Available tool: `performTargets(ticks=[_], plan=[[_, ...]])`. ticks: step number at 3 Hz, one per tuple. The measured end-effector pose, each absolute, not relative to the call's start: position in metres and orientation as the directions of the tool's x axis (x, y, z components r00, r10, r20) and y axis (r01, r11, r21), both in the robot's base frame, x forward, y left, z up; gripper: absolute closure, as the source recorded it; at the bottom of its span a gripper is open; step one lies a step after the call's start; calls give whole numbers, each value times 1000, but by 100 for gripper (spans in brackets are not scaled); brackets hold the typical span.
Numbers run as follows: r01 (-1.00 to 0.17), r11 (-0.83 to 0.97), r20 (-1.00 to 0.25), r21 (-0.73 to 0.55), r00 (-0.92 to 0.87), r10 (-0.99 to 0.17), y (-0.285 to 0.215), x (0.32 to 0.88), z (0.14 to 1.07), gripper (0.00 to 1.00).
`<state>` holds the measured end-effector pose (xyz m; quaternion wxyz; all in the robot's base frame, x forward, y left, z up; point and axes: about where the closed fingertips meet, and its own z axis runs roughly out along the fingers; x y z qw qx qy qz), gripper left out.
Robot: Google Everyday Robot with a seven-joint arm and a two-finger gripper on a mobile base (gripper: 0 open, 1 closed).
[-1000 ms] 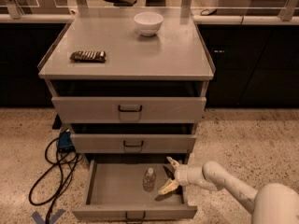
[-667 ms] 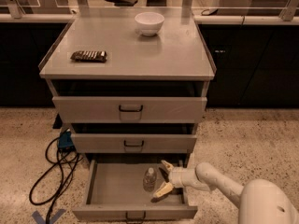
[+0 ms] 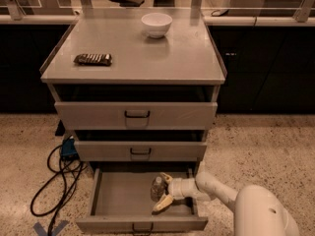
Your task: Pick water bottle from bottom drawer and place on counter
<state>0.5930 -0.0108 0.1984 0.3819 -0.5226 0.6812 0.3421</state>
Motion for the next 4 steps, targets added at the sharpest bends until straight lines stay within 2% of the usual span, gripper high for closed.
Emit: performTargets(ticks=[2,3,4], plan=[[-985,150,-883,81,-141,-447,4,587,191,0],[-986,148,-884,81,-140,-447,4,587,191,19],[-986,148,-884,82,-140,-447,4,587,191,42]])
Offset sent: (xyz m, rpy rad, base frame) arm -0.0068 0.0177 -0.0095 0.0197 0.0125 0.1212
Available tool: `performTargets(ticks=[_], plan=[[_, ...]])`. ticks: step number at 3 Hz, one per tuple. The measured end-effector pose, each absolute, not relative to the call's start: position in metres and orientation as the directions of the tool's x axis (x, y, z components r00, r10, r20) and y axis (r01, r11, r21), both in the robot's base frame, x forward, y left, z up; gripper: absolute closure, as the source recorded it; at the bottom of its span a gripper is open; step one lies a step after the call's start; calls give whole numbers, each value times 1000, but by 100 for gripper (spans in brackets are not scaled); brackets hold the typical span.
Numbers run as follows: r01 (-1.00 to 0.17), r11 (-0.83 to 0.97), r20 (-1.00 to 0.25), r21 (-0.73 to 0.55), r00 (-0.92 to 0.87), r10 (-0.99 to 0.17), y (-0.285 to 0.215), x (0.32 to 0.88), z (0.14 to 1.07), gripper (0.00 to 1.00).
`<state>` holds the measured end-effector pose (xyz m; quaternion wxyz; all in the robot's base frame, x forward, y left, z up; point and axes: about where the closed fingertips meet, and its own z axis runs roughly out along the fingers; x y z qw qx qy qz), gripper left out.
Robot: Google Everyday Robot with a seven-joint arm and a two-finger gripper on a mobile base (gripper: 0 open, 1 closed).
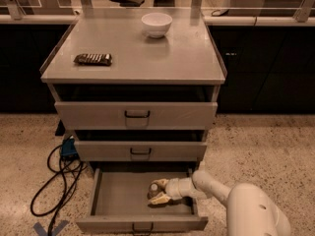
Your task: Pick water bottle from bottom drawer and place on counter
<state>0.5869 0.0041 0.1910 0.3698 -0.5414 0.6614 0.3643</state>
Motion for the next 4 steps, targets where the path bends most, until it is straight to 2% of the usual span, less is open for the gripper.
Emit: performTargets(ticks=[2,3,4], plan=[[-987,144,-887,71,-128,-445,5,582,197,89],[-980,189,-877,-67,-33,-479,-21,593,237,100],[-919,306,-841,-250,50,-538,-77,606,307,100]])
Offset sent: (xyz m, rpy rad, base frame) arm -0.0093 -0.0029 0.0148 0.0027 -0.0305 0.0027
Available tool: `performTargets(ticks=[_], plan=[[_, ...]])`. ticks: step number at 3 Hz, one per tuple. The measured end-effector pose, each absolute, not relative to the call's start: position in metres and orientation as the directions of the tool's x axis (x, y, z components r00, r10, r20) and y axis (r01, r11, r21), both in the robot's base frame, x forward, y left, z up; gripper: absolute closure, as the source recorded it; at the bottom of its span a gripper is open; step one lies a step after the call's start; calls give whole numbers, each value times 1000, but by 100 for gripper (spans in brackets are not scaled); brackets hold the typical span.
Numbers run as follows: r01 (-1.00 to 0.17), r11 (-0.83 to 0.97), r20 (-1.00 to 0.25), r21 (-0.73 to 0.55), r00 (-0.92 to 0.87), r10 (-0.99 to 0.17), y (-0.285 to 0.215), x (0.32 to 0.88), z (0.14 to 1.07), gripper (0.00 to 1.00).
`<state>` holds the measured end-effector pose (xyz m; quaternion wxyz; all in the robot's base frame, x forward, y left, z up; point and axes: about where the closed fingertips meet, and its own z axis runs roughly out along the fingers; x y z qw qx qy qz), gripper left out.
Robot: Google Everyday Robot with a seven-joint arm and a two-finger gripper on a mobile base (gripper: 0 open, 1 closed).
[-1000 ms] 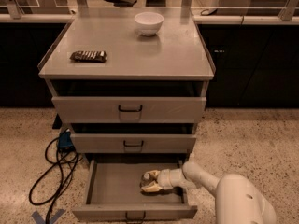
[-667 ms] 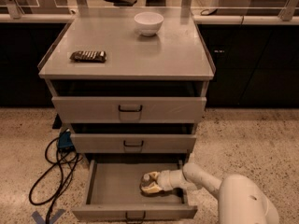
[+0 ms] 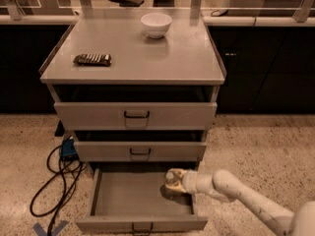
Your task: Pick water bottle from bottom drawer and place on counter
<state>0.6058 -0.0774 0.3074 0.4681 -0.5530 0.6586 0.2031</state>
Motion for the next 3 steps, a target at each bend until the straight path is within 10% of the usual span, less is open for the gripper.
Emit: performTargets(ticks=[3], plan=[[-871,392,-823,-297,25,-568,-126,548,363,100]])
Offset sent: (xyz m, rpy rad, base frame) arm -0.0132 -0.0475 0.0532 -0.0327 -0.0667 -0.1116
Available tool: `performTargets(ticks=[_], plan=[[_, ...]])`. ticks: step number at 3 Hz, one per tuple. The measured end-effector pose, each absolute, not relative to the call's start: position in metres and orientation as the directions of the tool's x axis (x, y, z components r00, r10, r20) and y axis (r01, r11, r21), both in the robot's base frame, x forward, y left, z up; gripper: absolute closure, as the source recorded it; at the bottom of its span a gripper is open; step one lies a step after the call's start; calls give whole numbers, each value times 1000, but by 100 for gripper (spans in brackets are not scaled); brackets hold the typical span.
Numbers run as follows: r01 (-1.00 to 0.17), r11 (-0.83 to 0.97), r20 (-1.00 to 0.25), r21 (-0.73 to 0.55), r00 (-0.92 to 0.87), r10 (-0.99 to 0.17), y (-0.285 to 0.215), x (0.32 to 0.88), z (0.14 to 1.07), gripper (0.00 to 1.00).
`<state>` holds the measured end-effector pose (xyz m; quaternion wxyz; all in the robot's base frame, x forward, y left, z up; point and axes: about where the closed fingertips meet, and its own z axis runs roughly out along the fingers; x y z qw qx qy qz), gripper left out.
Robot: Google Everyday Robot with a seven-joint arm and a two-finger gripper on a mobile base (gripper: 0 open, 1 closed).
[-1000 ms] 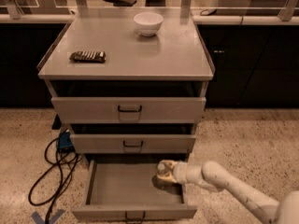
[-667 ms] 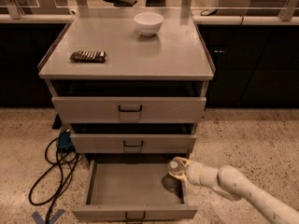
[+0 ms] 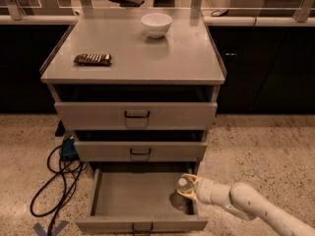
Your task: Pick water bottle from bottom drawer and place on counter
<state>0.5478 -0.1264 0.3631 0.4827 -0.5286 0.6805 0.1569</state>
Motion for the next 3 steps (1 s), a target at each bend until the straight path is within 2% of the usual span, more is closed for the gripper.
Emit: performTargets(ticks=[2,3], plan=[[-903,371,-811,-214,-48,-584,-88,543,372,100],[-926,327,-793,-186,-55,-607,-66,562,428,100]])
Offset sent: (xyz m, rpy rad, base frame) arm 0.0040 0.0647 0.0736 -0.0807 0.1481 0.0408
